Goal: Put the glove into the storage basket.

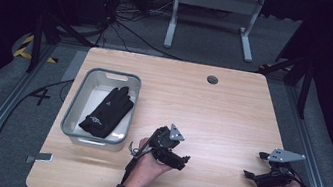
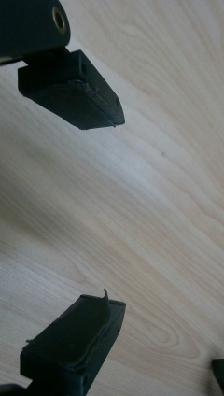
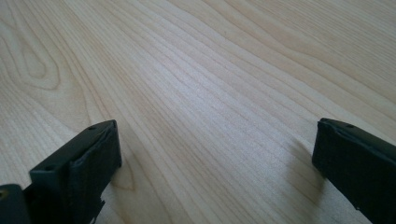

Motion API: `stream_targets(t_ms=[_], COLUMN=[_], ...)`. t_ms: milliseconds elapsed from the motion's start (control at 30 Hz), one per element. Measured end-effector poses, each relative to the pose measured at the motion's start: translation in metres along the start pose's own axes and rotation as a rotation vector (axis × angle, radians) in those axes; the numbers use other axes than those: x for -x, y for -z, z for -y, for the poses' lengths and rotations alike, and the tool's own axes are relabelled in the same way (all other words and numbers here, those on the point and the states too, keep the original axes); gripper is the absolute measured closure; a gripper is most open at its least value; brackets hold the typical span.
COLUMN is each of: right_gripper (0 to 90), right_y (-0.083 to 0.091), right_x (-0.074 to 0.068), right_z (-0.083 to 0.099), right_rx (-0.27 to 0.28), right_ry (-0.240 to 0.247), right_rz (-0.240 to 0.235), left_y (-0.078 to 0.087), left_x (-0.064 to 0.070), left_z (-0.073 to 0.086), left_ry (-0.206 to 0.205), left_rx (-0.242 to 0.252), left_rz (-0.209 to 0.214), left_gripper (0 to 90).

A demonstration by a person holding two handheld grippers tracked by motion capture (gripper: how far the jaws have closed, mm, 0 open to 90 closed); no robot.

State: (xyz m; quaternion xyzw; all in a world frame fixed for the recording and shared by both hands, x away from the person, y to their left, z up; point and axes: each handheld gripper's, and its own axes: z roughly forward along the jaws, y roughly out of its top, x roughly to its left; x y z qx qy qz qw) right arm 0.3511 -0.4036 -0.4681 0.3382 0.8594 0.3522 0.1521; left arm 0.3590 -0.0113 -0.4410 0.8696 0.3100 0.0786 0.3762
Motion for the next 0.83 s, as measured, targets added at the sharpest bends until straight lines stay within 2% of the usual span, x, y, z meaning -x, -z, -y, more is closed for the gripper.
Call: stream_targets(t_ms=[200, 300, 367, 433, 533, 833], right_gripper=[1.6, 1.5, 1.3, 1.2, 1.1, 0.9], right_y=[0.000, 0.000, 0.000, 0.000, 0.000, 0.000], right_x=[0.000, 0.000, 0.000, 0.000, 0.000, 0.000], right_z=[0.000, 0.000, 0.000, 0.000, 0.000, 0.000], right_rx=[0.000, 0.000, -0.001, -0.001, -0.001, -0.002], right_ry=[0.001, 0.002, 0.003, 0.004, 0.004, 0.007], right_rz=[0.000, -0.001, -0.002, -0.003, -0.003, -0.006], left_y=[-0.013, -0.024, -0.028, -0.029, -0.030, -0.029], left_x=[0.007, 0.009, 0.011, 0.013, 0.012, 0.011], left_z=[0.008, 0.012, 0.014, 0.015, 0.021, 0.022], left_ry=[-0.024, -0.030, -0.048, -0.061, -0.072, -0.075], left_rx=[-0.035, -0.073, -0.080, -0.078, -0.027, -0.029], left_rz=[-0.019, -0.028, -0.039, -0.051, -0.042, -0.040], left_gripper=[10.4, 6.2, 3.4, 0.8, 0.0, 0.0])
